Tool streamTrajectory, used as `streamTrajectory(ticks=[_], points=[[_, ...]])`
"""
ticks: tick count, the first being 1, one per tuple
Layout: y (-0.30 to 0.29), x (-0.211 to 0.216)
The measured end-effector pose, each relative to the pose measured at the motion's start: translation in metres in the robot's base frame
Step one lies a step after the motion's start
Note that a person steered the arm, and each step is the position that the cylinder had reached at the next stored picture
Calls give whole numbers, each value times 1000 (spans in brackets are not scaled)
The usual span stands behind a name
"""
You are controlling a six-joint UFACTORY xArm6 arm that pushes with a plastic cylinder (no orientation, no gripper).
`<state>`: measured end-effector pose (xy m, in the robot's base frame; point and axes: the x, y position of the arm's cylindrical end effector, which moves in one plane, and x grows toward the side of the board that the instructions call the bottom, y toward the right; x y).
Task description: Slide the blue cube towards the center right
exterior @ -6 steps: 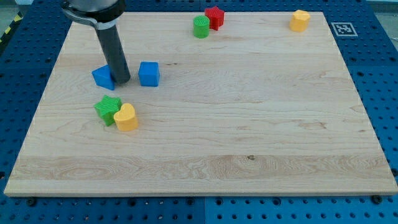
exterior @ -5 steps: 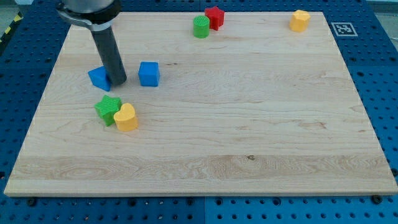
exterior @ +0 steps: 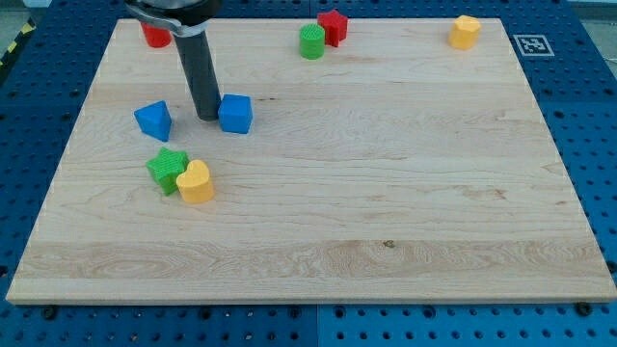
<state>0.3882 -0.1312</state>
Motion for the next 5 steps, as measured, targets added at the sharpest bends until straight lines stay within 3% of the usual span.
streamTrajectory(ticks=[2,3,5], points=[[61,5],[62,30],[105,37]])
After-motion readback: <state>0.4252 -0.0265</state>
